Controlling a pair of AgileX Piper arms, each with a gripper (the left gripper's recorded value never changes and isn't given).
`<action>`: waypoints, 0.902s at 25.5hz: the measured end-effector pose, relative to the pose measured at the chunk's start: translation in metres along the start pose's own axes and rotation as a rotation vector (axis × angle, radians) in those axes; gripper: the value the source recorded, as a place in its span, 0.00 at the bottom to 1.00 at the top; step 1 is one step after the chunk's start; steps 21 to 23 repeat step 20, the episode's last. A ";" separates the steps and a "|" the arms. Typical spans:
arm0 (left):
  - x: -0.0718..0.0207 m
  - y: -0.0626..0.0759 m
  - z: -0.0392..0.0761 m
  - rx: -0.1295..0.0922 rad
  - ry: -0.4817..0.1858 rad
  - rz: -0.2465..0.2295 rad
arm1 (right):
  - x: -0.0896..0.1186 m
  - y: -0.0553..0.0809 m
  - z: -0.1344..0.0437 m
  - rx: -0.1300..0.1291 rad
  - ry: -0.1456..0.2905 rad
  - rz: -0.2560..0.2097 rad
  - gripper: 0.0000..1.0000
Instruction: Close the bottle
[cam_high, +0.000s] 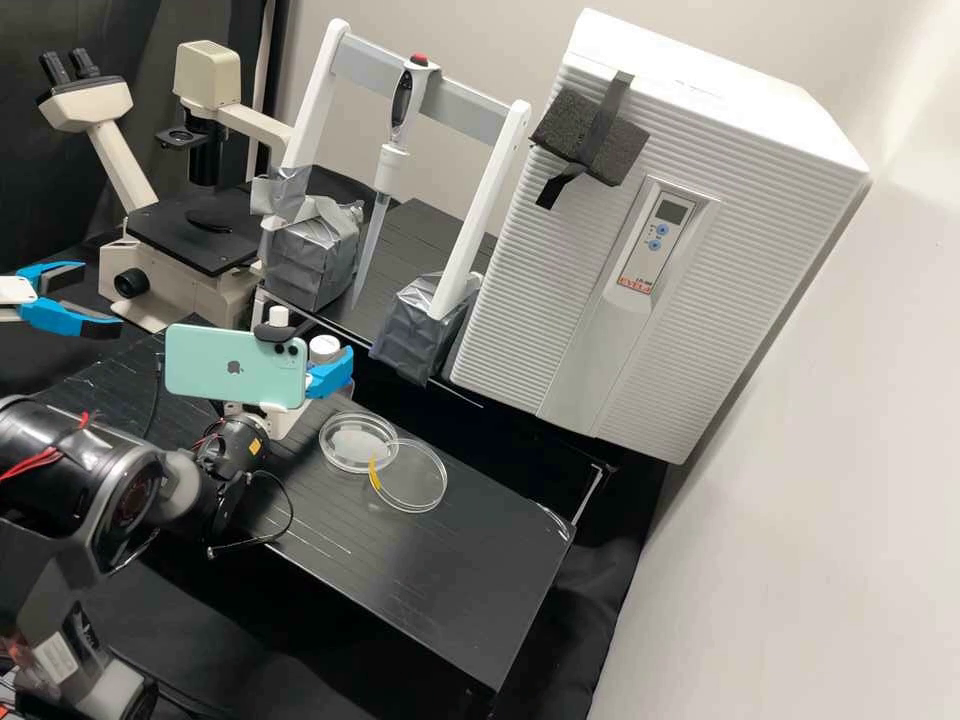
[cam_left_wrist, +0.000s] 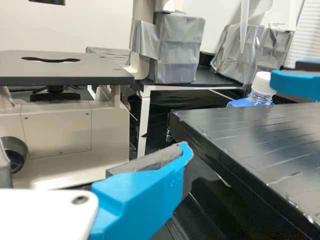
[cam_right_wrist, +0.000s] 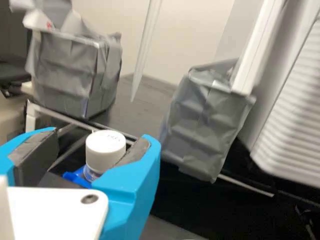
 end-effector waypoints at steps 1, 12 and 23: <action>0.0000 0.000 0.000 0.000 0.000 0.000 | -0.007 0.002 0.000 -0.008 0.029 0.039 1.00; -0.0021 0.003 -0.002 0.004 0.013 0.014 | -0.037 0.016 -0.008 0.025 0.164 0.163 1.00; -0.0027 0.005 -0.002 0.008 0.013 0.021 | -0.037 0.015 -0.011 0.026 0.182 0.160 1.00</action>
